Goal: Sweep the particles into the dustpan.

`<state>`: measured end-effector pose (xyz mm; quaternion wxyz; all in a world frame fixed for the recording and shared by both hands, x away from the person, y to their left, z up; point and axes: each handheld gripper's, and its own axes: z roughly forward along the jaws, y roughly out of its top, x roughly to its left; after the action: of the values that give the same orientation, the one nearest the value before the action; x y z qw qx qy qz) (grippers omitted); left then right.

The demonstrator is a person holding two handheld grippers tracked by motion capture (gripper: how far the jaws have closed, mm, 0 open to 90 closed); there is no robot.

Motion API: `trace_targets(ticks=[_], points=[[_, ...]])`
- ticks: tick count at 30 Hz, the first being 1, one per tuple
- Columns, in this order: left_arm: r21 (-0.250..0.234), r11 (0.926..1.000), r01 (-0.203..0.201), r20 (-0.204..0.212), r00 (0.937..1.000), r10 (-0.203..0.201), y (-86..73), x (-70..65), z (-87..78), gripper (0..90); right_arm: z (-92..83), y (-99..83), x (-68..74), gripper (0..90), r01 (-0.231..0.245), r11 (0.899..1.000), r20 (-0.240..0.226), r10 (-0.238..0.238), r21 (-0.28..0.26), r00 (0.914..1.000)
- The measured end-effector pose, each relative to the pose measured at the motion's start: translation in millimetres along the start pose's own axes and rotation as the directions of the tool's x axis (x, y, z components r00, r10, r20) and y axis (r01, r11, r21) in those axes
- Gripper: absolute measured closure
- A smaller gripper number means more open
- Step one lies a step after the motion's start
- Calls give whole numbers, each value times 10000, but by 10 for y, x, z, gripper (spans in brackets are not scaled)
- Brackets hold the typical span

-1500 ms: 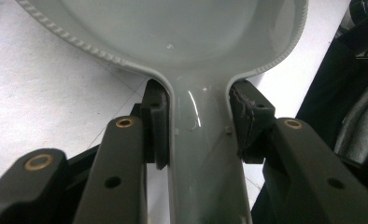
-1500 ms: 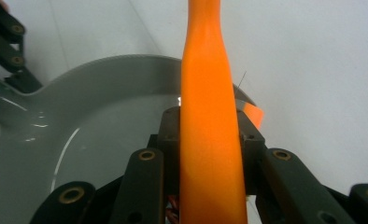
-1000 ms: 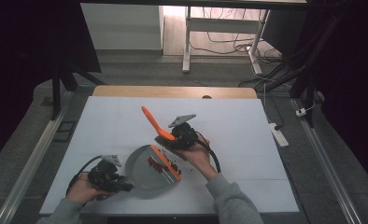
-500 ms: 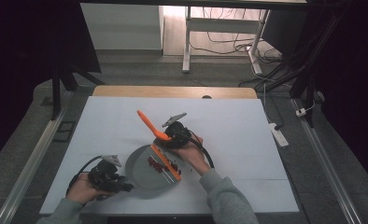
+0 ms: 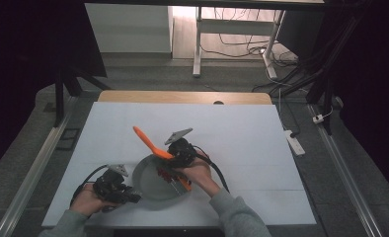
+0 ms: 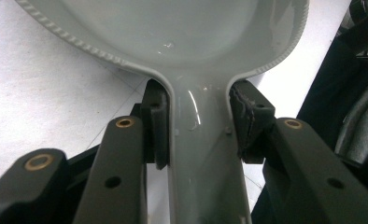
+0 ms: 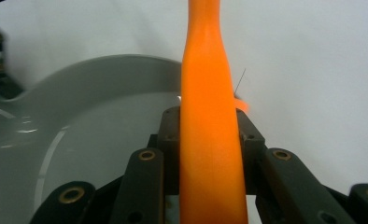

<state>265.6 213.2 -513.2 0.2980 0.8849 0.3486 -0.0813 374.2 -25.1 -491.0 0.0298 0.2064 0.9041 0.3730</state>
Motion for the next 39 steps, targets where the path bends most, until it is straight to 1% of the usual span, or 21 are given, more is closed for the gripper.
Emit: trace_targets(ticks=[2, 3, 4, 5, 6, 7, 8, 10, 12, 13, 14, 17, 20, 21, 22, 25, 27, 33, 37, 39], points=[[44, 10000, -51, -14, 10000, 51, 1, 4, -3, 614, 12, 33, 93, 709, 403, 9991, -365, -407, -106, 9985], [41, 10000, -43, -11, 10000, 43, 0, 3, -2, 614, 12, 33, 93, 709, 403, 9991, -365, -407, -106, 9985], [39, 10000, -41, -11, 10000, 41, 0, 3, -1, 614, -13, 71, 142, 708, 540, 9982, -421, -551, -280, 9976], [36, 10000, -40, -8, 10000, 40, 0, 4, -1, 614, -38, 88, 147, 709, 567, 9976, -376, -582, -398, 9976], [32, 10000, -38, -5, 10000, 38, -1, 4, -1, 614, -38, 88, 147, 709, 567, 9976, -376, -582, -398, 9976], [30, 10000, -43, 0, 10000, 43, -1, 5, -2, 614, -70, 104, 143, 709, 541, 9972, -282, -555, -508, 9981], [33, 10000, -45, 3, 10000, 45, -1, 5, -2, 614, -141, 119, 100, 708, 492, 9964, -43, -496, -693, 9988], [35, 10000, -49, 9, 10000, 49, -1, 6, -3, 614, -209, 116, 36, 708, 411, 9959, 248, -392, -806, 9989], [45, 10000, -53, 13, 10000, 53, -1, 6, -3, 614, -267, 96, -30, 708, 144, 9967, 517, -103, -800, 9986], [12, 10000, -18, 9, 10000, 18, -1, 3, 0, 614, -267, 96, -30, 708, 144, 9967, 517, -103, -800, 9986], [-4, 10000, -7, 11, 10000, 7, -2, 3, 0, 614, -286, 82, -67, 709, 84, 9967, 642, -32, -802, 9979], [37, 10000, -51, 6, 10000, 51, -1, 5, -2, 614, -323, 35, -145, 709, -82, 9978, 1025, 150, -665, 9946], [6, 10000, -5, 6, 10000, 5, -2, 2, 1, 614, -322, -19, -213, 708, -167, 9983, 1248, 237, -566, 9919], [30, 10000, -33, 10, 10000, 33, -2, 4, -1, 614, -307, -56, -252, 708, -239, 9987, 1407, 299, -446, 9896], [39, 10000, -45, -2, 10000, 45, -2, 5, -1, 614, -307, -56, -252, 708, -239, 9987, 1407, 299, -446, 9896], [-2, 10000, 1, 5, 10000, -1, -3, 3, 3, 614, -281, -112, -312, 708, -385, 9990, 1676, 417, -227, 9850], [-14, 10000, 24, 18, 10000, -24, -3, 3, 4, 614, -271, -147, -340, 709, -577, 9982, 1788, 595, -150, 9821], [12, 10000, -23, 2, 10000, 23, -2, 2, -1, 614, -292, -208, -383, 708, -804, 9968, 1996, 791, -17, 9767], [-30, 10000, 16, -3, 10000, -16, -1, -4, 0, 614, -284, -224, -378, 708, -843, 9964, 1913, 813, 74, 9781], [-36, 10000, 25, 3, 10000, -25, -1, -4, 0, 614, -267, -226, -370, 708, -881, 9961, 1711, 856, 70, 9815]])
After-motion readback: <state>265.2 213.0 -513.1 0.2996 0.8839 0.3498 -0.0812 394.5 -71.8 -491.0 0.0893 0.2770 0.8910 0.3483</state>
